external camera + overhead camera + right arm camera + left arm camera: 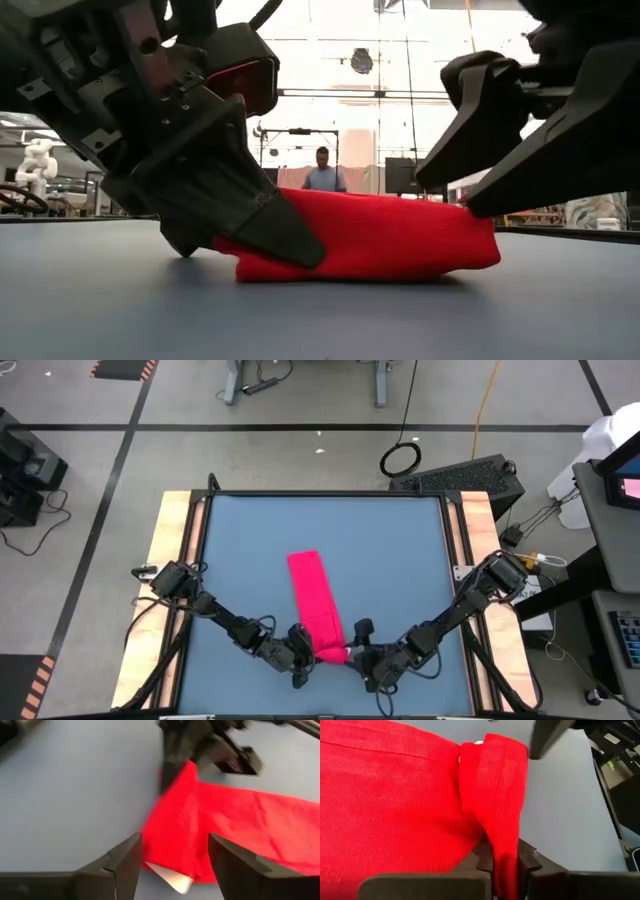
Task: Roll towel
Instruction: Roll the red towel
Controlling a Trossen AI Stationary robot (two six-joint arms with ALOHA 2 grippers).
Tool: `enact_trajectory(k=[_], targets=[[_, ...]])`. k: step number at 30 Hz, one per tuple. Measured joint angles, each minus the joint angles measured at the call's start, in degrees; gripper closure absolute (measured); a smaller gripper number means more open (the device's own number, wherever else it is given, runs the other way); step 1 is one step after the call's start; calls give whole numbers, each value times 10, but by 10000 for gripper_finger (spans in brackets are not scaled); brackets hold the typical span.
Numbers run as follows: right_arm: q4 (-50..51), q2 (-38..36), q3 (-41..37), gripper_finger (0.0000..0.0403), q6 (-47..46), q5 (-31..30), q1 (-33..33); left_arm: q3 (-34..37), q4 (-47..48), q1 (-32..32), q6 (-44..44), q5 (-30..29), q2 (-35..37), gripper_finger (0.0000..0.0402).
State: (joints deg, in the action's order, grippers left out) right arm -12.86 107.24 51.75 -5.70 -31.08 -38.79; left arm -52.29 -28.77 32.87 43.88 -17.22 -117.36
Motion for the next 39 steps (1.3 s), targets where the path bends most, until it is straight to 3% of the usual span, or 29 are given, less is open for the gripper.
enact_trajectory(k=[3,10,18,27,35,39], targets=[[-26,1,0,193,6,29,0,0,2,1,9,0,0,375],[-62,33,1,195,-32,26,6,-1,5,2,31,-3,1,374],[-56,62,24,195,-54,27,21,0,7,2,49,-1,1,373],[19,71,51,195,-88,14,41,0,12,2,52,17,1,373],[46,69,58,196,-130,92,66,0,21,3,39,22,1,373],[47,68,58,214,-144,128,76,0,21,3,37,17,1,357]])
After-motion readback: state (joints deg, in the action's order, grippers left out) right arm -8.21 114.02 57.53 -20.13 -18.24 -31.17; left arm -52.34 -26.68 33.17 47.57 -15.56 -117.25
